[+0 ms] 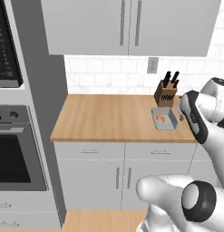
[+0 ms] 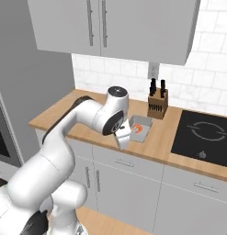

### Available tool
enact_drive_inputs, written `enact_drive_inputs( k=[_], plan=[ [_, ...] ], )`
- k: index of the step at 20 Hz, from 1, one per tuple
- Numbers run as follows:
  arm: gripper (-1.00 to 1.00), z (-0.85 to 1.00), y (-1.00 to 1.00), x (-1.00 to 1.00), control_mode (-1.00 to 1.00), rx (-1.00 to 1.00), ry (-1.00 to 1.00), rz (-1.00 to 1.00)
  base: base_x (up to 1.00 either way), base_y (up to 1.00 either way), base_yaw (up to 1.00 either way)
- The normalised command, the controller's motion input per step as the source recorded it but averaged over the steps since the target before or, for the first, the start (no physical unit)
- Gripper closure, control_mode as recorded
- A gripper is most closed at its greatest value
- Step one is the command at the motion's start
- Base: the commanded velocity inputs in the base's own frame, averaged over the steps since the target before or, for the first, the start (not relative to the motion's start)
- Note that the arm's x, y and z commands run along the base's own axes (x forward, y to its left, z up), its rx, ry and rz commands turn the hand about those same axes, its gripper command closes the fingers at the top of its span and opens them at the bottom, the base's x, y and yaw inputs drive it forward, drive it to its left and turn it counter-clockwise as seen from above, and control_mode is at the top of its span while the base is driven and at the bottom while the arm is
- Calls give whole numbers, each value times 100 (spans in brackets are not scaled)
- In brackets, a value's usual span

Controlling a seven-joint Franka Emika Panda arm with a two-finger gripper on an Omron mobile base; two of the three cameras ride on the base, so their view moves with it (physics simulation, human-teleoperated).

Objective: Take the meat container that has the shrimp and place it on the second highest rack of the freezer. Then take the vegetable container that has the squash and cucumber and place it on the highest rack of the freezer.

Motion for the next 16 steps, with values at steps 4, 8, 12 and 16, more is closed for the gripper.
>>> enact_drive_inputs(
  k=[4, 8, 12, 16],
  plan=[
    [-100, -10, -59, 72, -100, 20, 21, -19, 0, 0, 0],
    [-100, -12, -23, 59, -100, 14, 14, -14, 0, 0, 0],
    [-100, -32, 5, 36, -100, 1, 4, -15, 0, 0, 0],
    [-100, -44, 2, 1, -100, 3, 0, -17, 0, 0, 0]
  ],
)
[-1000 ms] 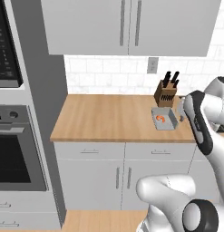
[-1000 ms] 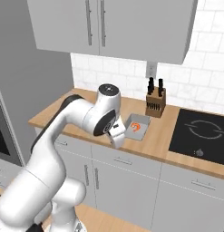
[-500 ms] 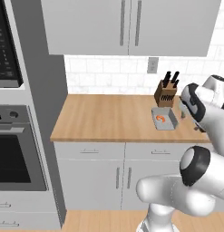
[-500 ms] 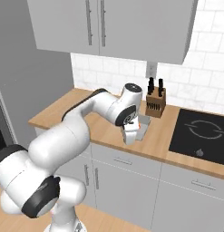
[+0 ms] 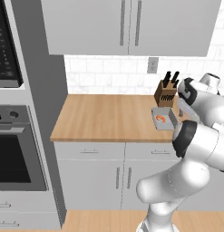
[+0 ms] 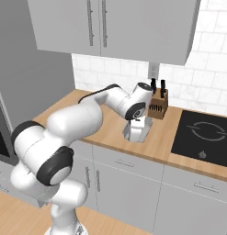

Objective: Take the meat container that has the shrimp and place it on the second highest rack of the freezer. Then take the vegetable container that has the squash and cucumber and place it on the highest rack of the freezer.

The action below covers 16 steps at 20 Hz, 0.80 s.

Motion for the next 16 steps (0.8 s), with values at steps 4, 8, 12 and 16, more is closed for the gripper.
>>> enact_drive_inputs(
  k=[4, 8, 12, 16],
  plan=[
    [-100, -49, 0, 24, -100, 3, 1, -10, 0, 0, 0],
    [-100, -36, 0, 37, -100, 0, 1, -3, 0, 0, 0],
    [-100, -18, 0, 27, -100, 0, 0, 0, 0, 0, 0],
    [-100, -3, 0, 17, -100, 0, 0, 0, 0, 0, 0]
  ],
)
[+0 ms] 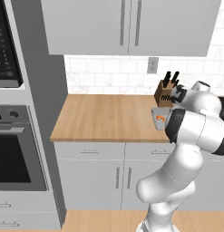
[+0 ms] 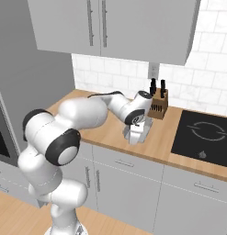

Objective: Take the meat container that has the shrimp and place it on the second highest rack of the freezer. Then take the vegetable container that has the squash and cucumber and place it on the highest rack of the freezer.

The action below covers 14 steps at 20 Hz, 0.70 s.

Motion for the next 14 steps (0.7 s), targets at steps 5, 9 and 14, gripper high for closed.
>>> enact_drive_inputs(
  k=[5, 9, 14],
  plan=[
    [-100, 0, 0, 25, -100, 0, 0, 0, 0, 0, 0],
    [-100, -6, 0, 15, -100, 0, 0, 0, 0, 0, 0],
    [-100, -15, -17, 7, -100, 5, 0, 0, 0, 0, 0]
  ],
)
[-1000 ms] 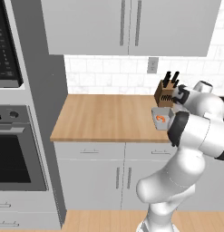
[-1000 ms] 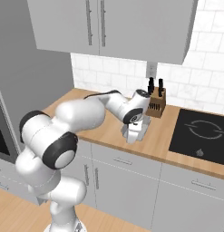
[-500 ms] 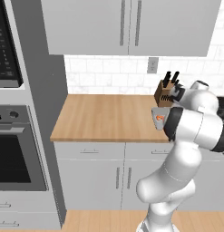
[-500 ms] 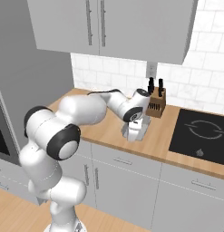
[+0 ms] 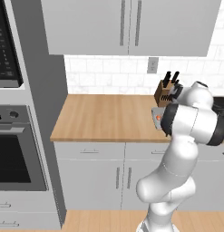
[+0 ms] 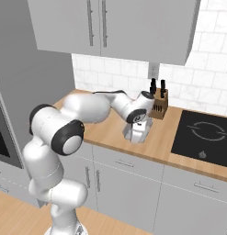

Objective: Take the meat container that has the shrimp and place it on the second highest rack of the freezer. Then take the vegetable container that has the squash and cucumber and place it on the highest rack of the freezer.

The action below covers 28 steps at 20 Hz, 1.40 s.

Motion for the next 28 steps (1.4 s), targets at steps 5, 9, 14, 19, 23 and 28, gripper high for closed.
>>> enact_drive_inputs(
  k=[5, 9, 14, 19, 23, 28],
  plan=[
    [-100, -16, -23, 30, -100, 5, 0, 0, 0, 0, 0],
    [-100, -14, -14, 57, -100, 1, 1, 0, 0, 0, 0],
    [-100, -43, 0, 33, -100, 0, 0, 0, 0, 0, 0],
    [-100, -49, 0, 25, -100, 0, 0, 0, 0, 0, 0],
    [-100, -44, 0, 40, -100, 0, 0, 0, 0, 0, 0],
    [100, -46, 0, 33, -100, 0, 0, -1, 0, 0, 0]
  ],
)
